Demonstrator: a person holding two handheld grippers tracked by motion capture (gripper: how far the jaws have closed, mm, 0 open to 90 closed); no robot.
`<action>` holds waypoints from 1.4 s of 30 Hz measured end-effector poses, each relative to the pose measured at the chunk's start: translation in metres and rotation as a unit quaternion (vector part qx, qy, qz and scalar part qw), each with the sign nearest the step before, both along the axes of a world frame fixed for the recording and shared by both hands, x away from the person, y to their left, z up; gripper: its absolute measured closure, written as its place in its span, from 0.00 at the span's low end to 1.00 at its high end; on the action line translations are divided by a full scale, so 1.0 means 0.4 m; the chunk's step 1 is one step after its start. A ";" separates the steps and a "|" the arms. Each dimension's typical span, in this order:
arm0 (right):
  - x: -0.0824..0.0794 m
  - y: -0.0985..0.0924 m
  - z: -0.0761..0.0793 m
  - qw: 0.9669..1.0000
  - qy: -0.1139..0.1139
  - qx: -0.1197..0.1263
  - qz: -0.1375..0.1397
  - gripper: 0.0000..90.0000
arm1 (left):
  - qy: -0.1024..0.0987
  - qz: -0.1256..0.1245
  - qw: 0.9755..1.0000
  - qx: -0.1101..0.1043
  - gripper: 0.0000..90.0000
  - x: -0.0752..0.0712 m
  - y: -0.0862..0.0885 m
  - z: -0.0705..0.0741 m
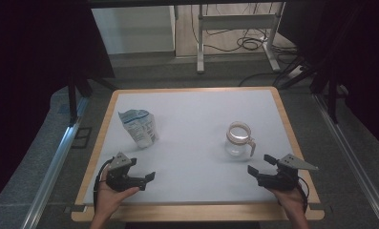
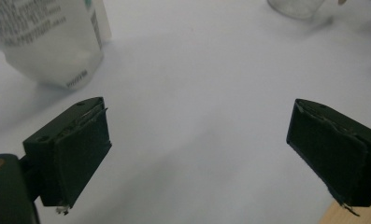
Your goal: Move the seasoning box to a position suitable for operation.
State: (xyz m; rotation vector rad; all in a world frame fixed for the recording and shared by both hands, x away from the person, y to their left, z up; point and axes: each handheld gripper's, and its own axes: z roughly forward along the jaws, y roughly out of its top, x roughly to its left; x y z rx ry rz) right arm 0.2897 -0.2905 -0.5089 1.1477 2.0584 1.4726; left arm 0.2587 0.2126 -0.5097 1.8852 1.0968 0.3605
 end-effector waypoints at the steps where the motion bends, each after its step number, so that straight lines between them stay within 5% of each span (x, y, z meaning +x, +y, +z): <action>1: 0.000 0.000 0.000 1.000 -0.001 -0.003 -0.002 0.15 | -0.001 0.000 1.000 0.004 0.07 0.007 -0.002 0.003; 9: 0.002 0.016 -0.017 0.999 0.001 -0.050 -0.018 0.15 | 0.009 -0.008 1.000 0.009 0.07 0.018 0.003 -0.025; 18: -0.011 0.023 -0.011 1.000 0.013 -0.022 -0.014 0.15 | 0.007 -0.022 1.000 0.007 0.09 -0.003 -0.001 -0.031; 42: -0.009 0.025 0.017 0.999 0.012 -0.041 -0.025 0.15 | 0.007 -0.033 0.999 0.014 0.09 -0.003 -0.007 -0.027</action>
